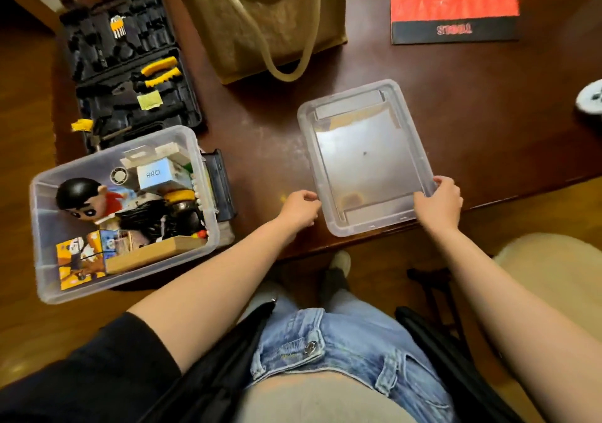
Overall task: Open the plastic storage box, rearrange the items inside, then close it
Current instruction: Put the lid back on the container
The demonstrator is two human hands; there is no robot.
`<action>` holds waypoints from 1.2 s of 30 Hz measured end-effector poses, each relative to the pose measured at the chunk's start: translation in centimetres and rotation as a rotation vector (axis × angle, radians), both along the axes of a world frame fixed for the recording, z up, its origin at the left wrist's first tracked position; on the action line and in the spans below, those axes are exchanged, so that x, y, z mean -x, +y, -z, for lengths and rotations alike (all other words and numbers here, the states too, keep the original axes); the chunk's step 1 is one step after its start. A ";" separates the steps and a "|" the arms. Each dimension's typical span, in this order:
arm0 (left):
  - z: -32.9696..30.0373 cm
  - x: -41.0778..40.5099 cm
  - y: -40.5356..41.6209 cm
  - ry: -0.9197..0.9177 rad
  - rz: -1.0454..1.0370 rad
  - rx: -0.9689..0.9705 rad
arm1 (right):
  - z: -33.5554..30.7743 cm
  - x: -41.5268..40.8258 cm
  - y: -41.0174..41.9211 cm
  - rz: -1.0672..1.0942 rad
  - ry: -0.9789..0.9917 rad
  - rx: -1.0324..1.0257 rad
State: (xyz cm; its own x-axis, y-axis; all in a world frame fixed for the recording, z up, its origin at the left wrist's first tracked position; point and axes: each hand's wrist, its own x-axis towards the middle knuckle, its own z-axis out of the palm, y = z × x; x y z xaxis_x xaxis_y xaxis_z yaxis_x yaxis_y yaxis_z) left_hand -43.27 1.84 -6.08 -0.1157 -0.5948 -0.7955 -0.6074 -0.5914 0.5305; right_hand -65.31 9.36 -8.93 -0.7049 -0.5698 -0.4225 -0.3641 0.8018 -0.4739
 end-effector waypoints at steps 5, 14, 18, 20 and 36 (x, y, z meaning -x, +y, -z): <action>1.1 0.9 0.4 -0.047 -0.074 -0.046 | 0.9 0.7 0.2 0.039 -0.067 -0.009; 1.3 -1.4 1.3 -0.091 -0.182 -0.165 | 1.5 0.8 0.8 0.003 -0.220 -0.047; 1.1 -2.3 1.9 0.031 -0.222 -0.174 | 1.3 0.5 0.8 0.059 -0.324 -0.020; 0.5 -2.7 2.1 0.107 -0.258 -0.174 | 1.4 0.1 0.9 0.087 -0.326 0.039; -4.5 -4.6 0.0 0.376 -0.450 0.127 | -0.4 -2.1 2.3 -0.007 -0.286 0.527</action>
